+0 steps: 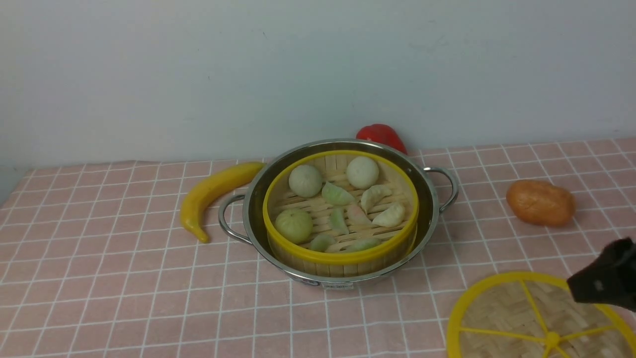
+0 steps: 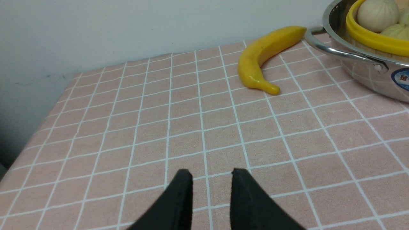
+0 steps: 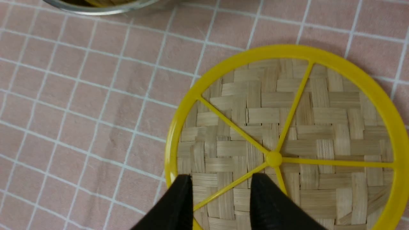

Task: Place the steamer in the pot on the pink tablecloth, and put the lid on the steamer.
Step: 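Move the gripper down to the bamboo steamer lid and grasp its center knob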

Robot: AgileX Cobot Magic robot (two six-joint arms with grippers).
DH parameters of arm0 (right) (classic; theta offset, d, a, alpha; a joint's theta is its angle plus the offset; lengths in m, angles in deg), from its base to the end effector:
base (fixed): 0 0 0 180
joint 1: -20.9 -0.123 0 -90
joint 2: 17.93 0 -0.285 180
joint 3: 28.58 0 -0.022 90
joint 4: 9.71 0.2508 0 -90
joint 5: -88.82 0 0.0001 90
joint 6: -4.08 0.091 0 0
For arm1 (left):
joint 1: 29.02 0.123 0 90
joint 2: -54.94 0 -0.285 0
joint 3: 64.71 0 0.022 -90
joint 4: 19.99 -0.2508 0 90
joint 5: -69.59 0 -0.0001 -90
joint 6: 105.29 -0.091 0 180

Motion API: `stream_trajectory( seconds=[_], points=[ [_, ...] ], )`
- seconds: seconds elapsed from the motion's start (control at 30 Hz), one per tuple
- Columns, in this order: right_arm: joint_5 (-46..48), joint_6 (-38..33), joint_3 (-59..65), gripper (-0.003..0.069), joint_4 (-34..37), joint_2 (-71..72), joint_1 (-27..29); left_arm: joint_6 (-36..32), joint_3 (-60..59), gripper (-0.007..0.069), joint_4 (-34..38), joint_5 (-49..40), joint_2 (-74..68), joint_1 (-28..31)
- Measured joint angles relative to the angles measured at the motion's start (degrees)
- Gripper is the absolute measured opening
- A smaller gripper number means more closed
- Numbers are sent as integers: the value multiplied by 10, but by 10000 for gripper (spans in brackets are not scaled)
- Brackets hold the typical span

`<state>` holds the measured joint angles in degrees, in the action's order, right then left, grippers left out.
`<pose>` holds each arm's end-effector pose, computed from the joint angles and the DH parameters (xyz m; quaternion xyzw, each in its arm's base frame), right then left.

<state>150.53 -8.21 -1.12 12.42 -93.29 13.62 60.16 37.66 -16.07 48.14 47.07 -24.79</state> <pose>0.1974 0.0557 0.2826 -0.0989 0.9698 0.1738 0.1398 0.0530 0.0016 0.1771 0.0542 0.8015 0.0684 0.5916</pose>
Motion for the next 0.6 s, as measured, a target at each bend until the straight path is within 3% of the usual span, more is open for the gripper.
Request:
stream_trajectory(
  seconds=[0.23, 0.43, 0.6],
  points=[
    [27, 14, -51, 274, -46, -130, -2, 0, 0, 186, 0, 0, 0, 0],
    [26, 49, -55, 274, -137, -207, -76, 0, 0, 192, 0, 0, 0, 0],
    [18, 127, -57, 274, -232, -255, -124, 0, 0, 202, 0, 0, 0, 0]
  ],
)
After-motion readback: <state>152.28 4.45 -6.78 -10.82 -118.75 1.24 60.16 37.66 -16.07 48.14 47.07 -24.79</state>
